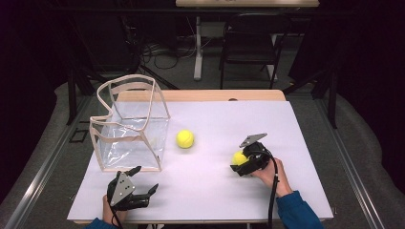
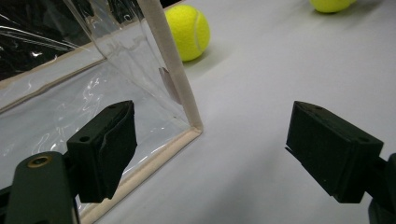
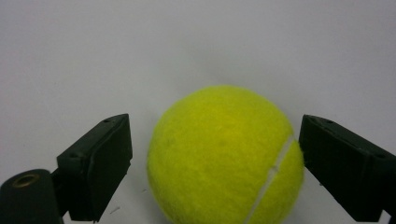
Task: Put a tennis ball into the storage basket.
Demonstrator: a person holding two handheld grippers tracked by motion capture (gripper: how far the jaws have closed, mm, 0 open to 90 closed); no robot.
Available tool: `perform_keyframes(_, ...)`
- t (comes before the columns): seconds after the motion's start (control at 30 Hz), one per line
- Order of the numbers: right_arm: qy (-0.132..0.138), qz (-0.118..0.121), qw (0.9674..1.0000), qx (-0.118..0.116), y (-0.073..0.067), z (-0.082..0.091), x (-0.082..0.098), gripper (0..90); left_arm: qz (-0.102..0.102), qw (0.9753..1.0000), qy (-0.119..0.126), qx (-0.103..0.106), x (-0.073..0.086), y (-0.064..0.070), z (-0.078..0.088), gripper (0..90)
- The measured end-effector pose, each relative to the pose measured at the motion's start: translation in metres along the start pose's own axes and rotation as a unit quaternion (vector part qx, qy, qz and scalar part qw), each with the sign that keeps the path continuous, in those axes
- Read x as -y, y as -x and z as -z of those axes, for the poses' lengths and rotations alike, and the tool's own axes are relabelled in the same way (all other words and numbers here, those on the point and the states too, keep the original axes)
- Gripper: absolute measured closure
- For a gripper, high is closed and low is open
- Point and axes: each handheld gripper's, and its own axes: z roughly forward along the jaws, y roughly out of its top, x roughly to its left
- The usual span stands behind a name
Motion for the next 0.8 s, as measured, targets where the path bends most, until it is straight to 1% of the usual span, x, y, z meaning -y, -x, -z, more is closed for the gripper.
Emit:
perform_keyframes(0.2, -0.008, -0.002, 0.9999, 0.008, 0.001, 0.000, 0.002, 16.2, -0.001, 1.0000, 0.001, 0.001, 0.000, 0.000, 0.000, 15.9)
perform_keyframes(0.23, -0.012, -0.003, 0.9998, 0.015, 0.001, 0.000, 0.002, 18.8, -0.002, 1.0000, 0.000, 0.001, 0.000, 0.001, 0.000, 15.9)
perform_keyframes(0.27, -0.012, -0.003, 0.9998, 0.015, 0.001, 0.000, 0.002, 18.8, -0.003, 1.0000, 0.000, 0.001, 0.000, 0.000, 0.000, 15.9)
perform_keyframes(0.37, -0.003, -0.003, 0.9999, 0.011, 0.002, 0.001, 0.002, 24.4, -0.002, 1.0000, -0.002, 0.000, 0.000, 0.000, -0.001, 15.9)
perform_keyframes(0.6, 0.001, 0.000, 0.9999, 0.016, 0.001, 0.003, 0.002, 25.4, -0.003, 1.0000, 0.001, 0.000, 0.000, 0.001, 0.000, 15.9)
perform_keyframes(0.8, 0.024, 0.001, 0.9996, 0.013, 0.000, 0.010, 0.000, 25.5, 0.002, 1.0000, -0.001, -0.002, 0.001, -0.001, -0.001, 15.9)
